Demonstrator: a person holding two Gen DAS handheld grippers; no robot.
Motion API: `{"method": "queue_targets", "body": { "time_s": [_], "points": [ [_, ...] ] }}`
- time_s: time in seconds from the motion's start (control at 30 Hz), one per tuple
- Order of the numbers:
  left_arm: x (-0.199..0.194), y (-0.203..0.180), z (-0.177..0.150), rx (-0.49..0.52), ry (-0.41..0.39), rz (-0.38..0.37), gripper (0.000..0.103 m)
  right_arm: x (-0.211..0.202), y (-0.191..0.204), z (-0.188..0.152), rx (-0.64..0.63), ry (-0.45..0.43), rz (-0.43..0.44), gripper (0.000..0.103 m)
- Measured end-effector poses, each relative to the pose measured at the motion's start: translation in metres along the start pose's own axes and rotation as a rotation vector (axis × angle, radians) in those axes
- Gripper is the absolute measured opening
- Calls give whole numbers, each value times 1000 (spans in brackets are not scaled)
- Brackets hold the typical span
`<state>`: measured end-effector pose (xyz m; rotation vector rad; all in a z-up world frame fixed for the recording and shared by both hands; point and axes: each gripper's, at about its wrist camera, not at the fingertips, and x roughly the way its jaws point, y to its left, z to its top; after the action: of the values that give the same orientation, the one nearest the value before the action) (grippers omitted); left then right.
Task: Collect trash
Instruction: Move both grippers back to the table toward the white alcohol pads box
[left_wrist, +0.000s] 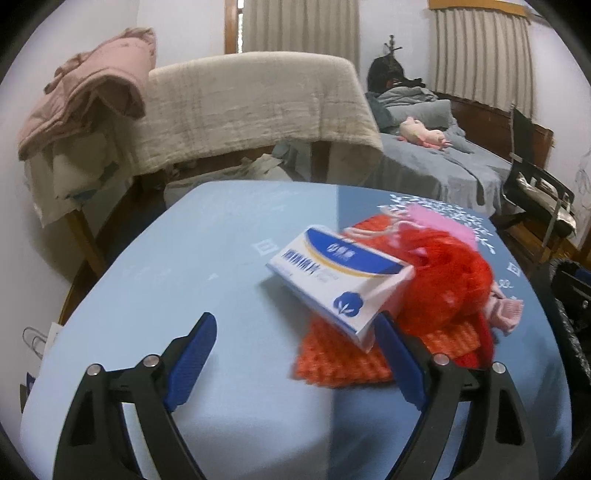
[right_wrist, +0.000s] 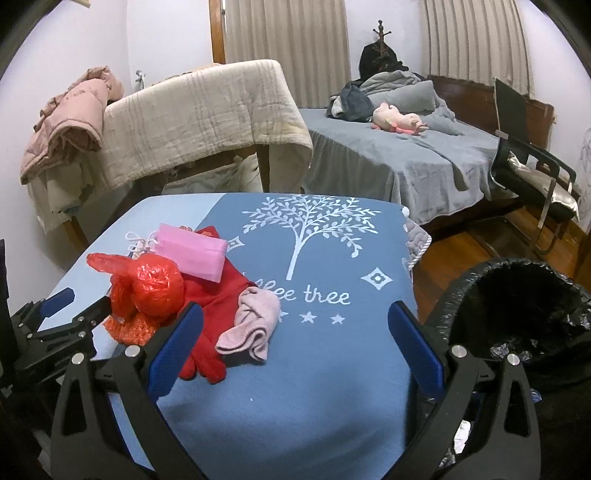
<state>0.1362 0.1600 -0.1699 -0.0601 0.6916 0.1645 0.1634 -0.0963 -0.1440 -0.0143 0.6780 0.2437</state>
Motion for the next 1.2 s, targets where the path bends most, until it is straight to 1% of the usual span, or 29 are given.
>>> {"method": "queue_targets", "body": {
  "time_s": [0.23, 0.37, 0.53, 0.6, 0.7, 0.8, 0.93, 1.07, 1.13, 1.2],
  "points": [
    [2, 28, -3, -46, 13, 75, 85, 10, 9, 0, -15, 12, 10, 97],
    [-5, 27, 0, -51, -9, 34, 85, 12, 9, -1, -15, 15, 12, 97],
    [-6, 1, 5, -14, -18, -43, 85, 14, 7, -2, -10, 20, 6, 97],
    [0, -6, 7, 2, -9, -47, 85, 14, 5, -2, -7, 22, 2, 97],
    [13, -12, 8, 9, 16, -37, 85, 14, 0, -2, -2, 22, -4, 97],
    [20, -7, 9, -21, 37, -29, 85, 15, -4, -3, 4, 23, -10, 97],
    [24, 12, 9, -50, 42, 19, 85, 18, -6, -4, 10, 29, -12, 97],
    [31, 40, 10, -109, 70, 80, 85, 22, -3, -3, 3, 30, -7, 97],
    [32, 48, 10, -132, 71, 89, 84, 24, -2, -3, 2, 31, -5, 97],
    [29, 46, 11, -123, 56, 79, 84, 27, -2, -2, 3, 32, -3, 97]
  ]
}}
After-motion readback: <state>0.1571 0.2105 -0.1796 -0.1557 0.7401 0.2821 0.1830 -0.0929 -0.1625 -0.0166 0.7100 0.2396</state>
